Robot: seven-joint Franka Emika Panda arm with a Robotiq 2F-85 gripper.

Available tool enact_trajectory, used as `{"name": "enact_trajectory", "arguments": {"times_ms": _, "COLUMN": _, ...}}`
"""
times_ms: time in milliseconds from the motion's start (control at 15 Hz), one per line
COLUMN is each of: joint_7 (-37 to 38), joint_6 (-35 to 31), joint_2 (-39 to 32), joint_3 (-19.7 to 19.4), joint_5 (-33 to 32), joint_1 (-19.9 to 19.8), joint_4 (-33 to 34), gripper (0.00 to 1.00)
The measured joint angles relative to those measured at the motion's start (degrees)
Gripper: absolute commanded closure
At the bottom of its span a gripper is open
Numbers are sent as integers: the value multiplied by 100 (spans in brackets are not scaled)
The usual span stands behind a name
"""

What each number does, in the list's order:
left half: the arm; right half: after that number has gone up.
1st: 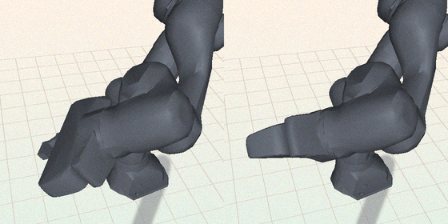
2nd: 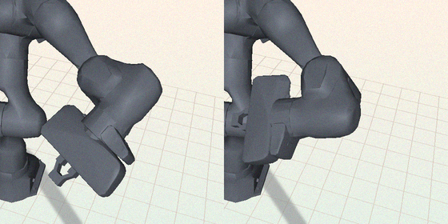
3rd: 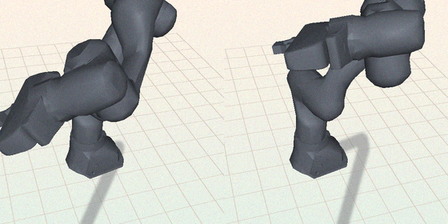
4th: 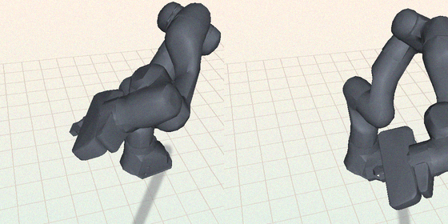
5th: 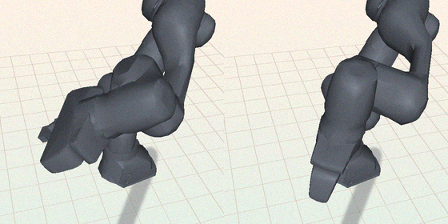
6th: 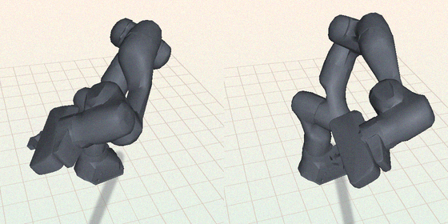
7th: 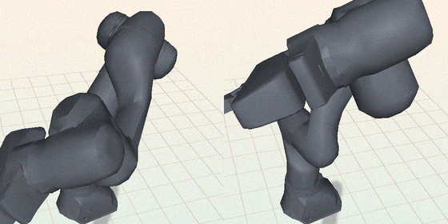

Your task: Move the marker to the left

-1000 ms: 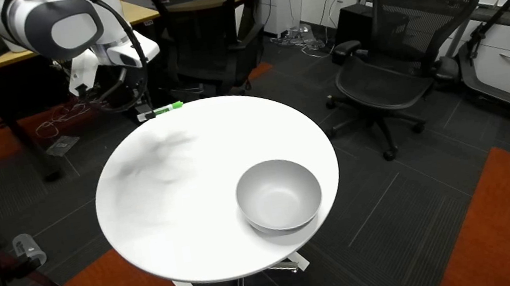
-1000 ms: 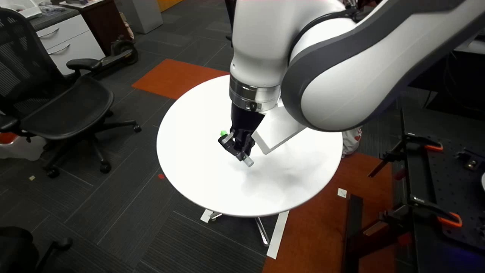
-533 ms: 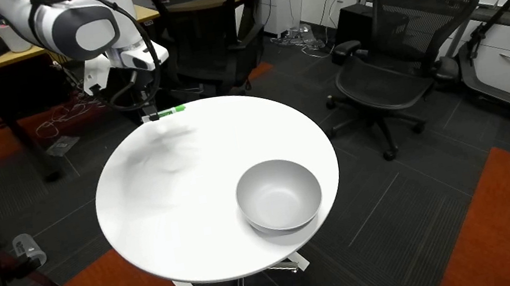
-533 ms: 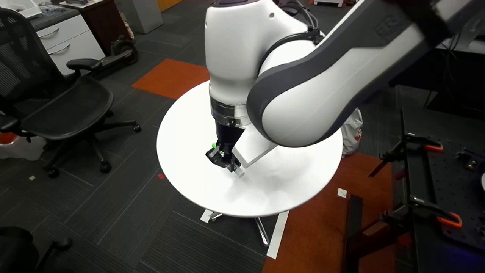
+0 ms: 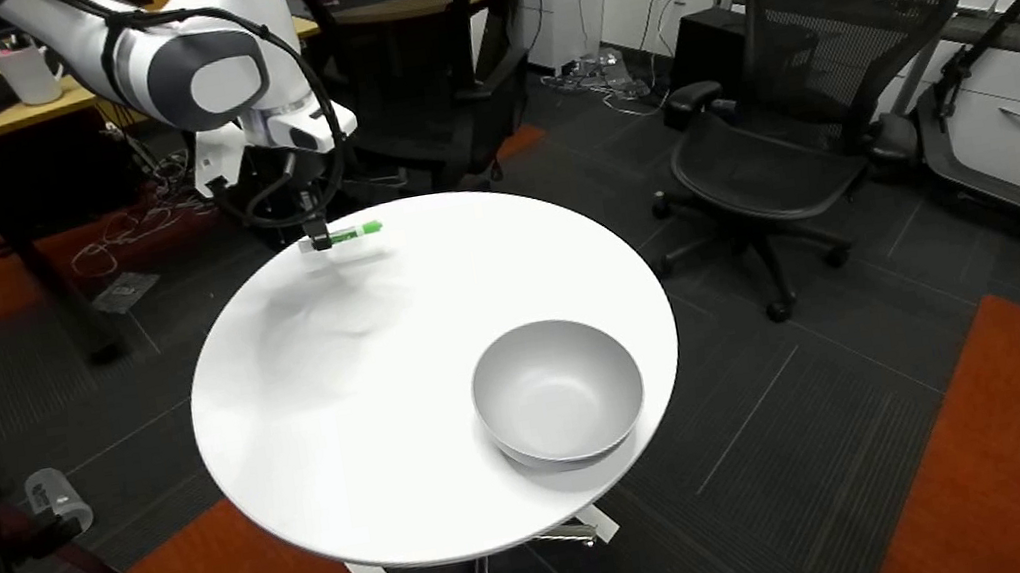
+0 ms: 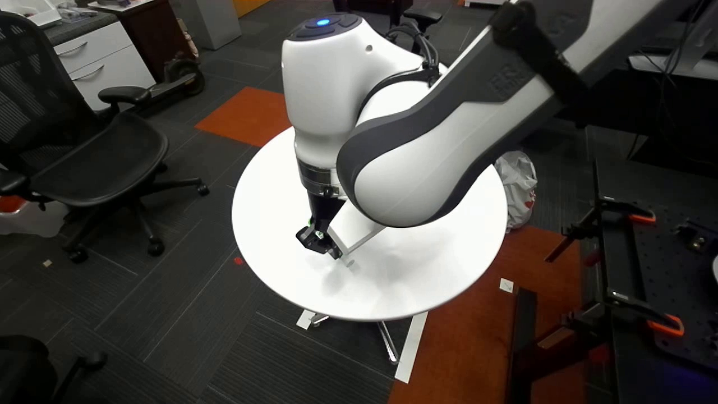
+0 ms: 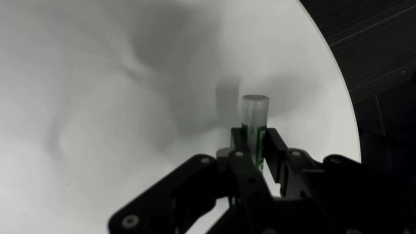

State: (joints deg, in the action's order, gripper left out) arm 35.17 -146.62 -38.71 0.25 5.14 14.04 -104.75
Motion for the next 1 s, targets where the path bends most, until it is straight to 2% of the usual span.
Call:
{"name": "enact_trajectory", "arguments": {"times_ms": 67, "joint_7": 0, "joint_6": 2, "joint_2": -35, "joint_3": -3, "joint_5": 0, "joint_1": 0, "joint_4": 42, "gripper": 55}}
{"name": "enact_trajectory", "arguments": {"times_ms": 200, "joint_7": 0, "joint_6": 6, "joint_2": -85, "joint_3": -6, "joint_5": 0, "joint_1": 0, "joint_4": 108, "gripper": 47}}
{"name": "enact_trajectory", "arguments": {"times_ms": 600, "joint_7": -3, "joint_6": 33, "joint_2": -143, "joint_3": -6, "joint_5": 0, "joint_1": -1, "joint_4": 211, "gripper": 2}}
{"name": "enact_trajectory", "arguments": {"times_ms": 1000, "joint_7": -6, "joint_6": 34, "joint_2": -145, "joint_3": -5, "joint_5": 1, "joint_1": -1, "joint_4": 232, "gripper": 0}}
